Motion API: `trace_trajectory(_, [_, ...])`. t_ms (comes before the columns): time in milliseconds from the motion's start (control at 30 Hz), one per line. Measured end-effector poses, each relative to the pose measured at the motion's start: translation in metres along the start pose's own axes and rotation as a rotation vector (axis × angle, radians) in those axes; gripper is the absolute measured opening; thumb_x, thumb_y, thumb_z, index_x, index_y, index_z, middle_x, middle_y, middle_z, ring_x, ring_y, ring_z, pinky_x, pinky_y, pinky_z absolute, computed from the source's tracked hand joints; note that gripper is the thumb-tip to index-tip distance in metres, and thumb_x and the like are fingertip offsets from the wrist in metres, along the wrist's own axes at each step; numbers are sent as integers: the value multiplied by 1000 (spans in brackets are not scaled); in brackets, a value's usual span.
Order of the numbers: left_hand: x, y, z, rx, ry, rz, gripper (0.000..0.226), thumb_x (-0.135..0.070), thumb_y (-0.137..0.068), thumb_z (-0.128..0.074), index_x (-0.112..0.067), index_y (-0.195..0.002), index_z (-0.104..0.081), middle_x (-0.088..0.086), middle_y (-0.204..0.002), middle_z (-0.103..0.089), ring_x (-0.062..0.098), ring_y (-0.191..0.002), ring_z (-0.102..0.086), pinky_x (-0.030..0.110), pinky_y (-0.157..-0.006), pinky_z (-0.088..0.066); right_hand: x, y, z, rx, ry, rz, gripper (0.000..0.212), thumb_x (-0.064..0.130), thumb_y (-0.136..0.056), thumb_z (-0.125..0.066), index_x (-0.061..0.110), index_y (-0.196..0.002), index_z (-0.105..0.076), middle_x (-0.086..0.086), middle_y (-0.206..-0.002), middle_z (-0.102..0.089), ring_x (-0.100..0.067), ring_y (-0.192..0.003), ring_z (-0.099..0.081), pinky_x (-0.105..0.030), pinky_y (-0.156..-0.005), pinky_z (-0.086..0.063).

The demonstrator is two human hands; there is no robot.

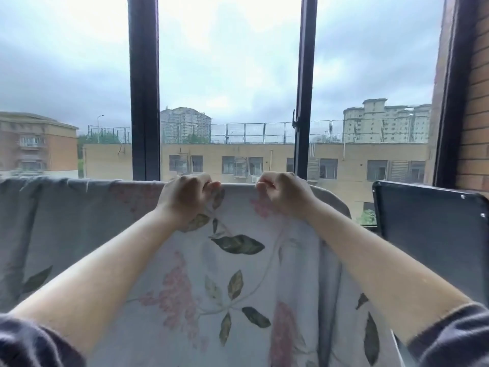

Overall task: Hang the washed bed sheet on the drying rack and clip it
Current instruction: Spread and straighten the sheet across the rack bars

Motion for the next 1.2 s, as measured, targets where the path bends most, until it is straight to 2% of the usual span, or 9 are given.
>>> trace_trajectory(133, [11, -11, 6, 34, 171, 93, 20, -32, -95, -54, -23, -77, -59, -3, -67, -60, 20, -64, -59, 25, -51, -36, 4, -13, -7, -47, -82, -91, 17, 27, -93, -53, 23, -86, -68, 1, -83, -71, -22, -79, -64, -37, -74, -53])
trace_trajectory(233, [7, -25, 6, 77, 146, 89, 26, -33, -93, -56, -18, -73, -60, -2, -70, -61, 18, -64, -56, 23, -47, -32, 8, -19, -7, -75, 13, -160, 21, 29, -94, -51, 19, -86, -67, -4, -90, -71, -26, -85, -63, -32, -70, -46])
trace_trajectory(433, [-5, -63, 1, -40, 144, 88, 23, -27, -94, -54, -18, -73, -61, 7, -74, -67, 24, -67, -61, 33, -61, -50, 4, -37, 4, -210, 52, -313, 25, 28, -98, -42, 14, -93, -62, -10, -92, -68, -31, -90, -61, -32, -69, -41])
trace_trajectory(533, [-1, -67, -14, 183, 134, 110, 33, -31, -95, -51, -14, -69, -59, 7, -73, -65, 22, -65, -58, 30, -60, -46, -1, -41, -3, 129, 93, -386, 27, 31, -98, -37, 20, -90, -60, -4, -96, -63, -27, -94, -59, -36, -81, -46])
trace_trajectory(667, [20, -62, -11, 425, 144, 104, 53, -49, -98, -33, -11, -67, -53, 6, -68, -59, 20, -62, -55, 33, -64, -49, 3, -41, -3, 418, 215, -389, 38, 33, -99, -27, 22, -117, -59, -2, -130, -57, -24, -112, -53, -41, -99, -40])
trace_trajectory(833, [104, -25, 28, 284, -57, 34, 71, -70, -83, -9, -20, -73, -58, 3, -70, -59, 24, -69, -57, 38, -71, -51, 4, -40, -5, 420, 231, -390, 44, 38, -99, -22, 23, -120, -57, -2, -136, -53, -25, -119, -49, -41, -103, -37])
trace_trajectory(967, [159, 8, 58, 175, -305, 103, 58, -54, -96, -17, -23, -101, -66, 15, -99, -68, 31, -93, -61, 33, -69, -37, 13, -36, -5, 350, 241, -373, 49, 42, -100, -19, 22, -118, -60, -4, -141, -49, -25, -124, -47, -40, -103, -36])
trace_trajectory(1067, [176, 18, 67, 155, -310, 27, 62, -53, -95, -13, -21, -101, -66, 14, -100, -69, 31, -93, -62, 33, -68, -34, 55, -41, -15, 333, 188, -317, 50, 46, -101, -20, 22, -119, -59, -6, -139, -51, -25, -123, -49, -43, -101, -40])
trace_trajectory(1200, [173, 16, 62, 167, -247, -80, 58, -50, -97, -15, -19, -96, -64, 11, -93, -68, 29, -85, -61, 32, -66, -33, 140, -53, -48, 376, 141, -153, 57, 49, -101, -17, 14, -108, -62, -7, -112, -65, -18, -96, -60, -39, -91, -50])
Point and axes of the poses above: each hand's wrist, its own y-axis away from the middle knuckle, its own z-axis out of the back of the hand, x = y × z, the point moved 1 cm from there along -y, towards the middle knuckle
